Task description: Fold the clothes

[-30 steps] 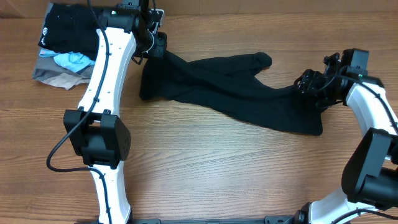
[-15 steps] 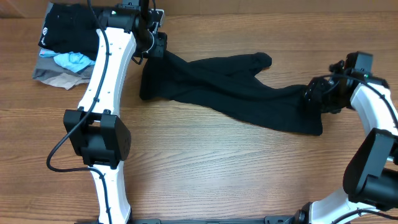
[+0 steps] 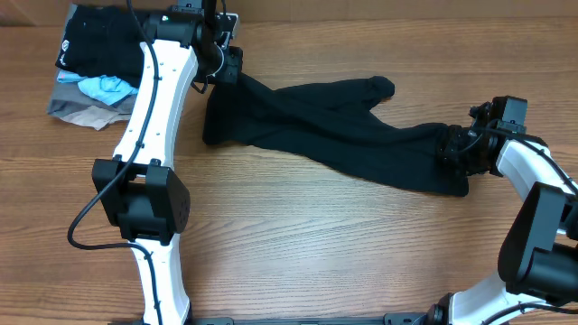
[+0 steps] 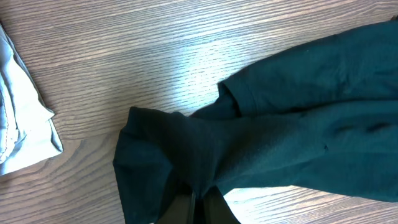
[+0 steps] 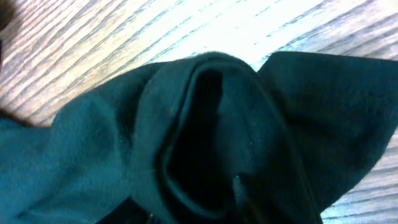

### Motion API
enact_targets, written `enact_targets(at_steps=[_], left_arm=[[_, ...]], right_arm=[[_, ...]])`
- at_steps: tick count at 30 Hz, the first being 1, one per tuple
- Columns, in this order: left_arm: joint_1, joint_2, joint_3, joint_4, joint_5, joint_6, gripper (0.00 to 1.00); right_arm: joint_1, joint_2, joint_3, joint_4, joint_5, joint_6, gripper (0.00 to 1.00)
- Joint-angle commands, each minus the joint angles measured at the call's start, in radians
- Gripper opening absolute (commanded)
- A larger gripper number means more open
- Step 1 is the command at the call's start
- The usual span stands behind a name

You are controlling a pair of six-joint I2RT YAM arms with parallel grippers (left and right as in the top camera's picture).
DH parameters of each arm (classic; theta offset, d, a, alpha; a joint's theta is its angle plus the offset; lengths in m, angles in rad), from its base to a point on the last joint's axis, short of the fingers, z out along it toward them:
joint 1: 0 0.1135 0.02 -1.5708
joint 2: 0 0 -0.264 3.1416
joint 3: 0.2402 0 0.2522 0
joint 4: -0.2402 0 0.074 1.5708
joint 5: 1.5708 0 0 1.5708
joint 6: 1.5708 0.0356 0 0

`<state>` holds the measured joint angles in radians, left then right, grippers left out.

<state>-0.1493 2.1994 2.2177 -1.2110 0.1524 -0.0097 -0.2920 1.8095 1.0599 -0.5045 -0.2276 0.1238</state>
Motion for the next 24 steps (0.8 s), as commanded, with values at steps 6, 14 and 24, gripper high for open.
enact_targets(at_steps=[6,14,24], left_arm=[[0.0,-0.014,0.009,0.007,-0.006,-0.016,0.04],[0.025,-0.041,0.206,-0.075,-0.006,-0.016,0.04],[0.026,-0.099,0.566,-0.189,-0.007,-0.016,0.04]], right_arm=[[0.0,-0.031,0.074,-0.063,0.001,0.008,0.1],[-0.005,-0.149,0.403,-0.381,-0.001,0.026,0.04],[-0.057,-0.2,0.932,-0.746,0.0,-0.001,0.04]])
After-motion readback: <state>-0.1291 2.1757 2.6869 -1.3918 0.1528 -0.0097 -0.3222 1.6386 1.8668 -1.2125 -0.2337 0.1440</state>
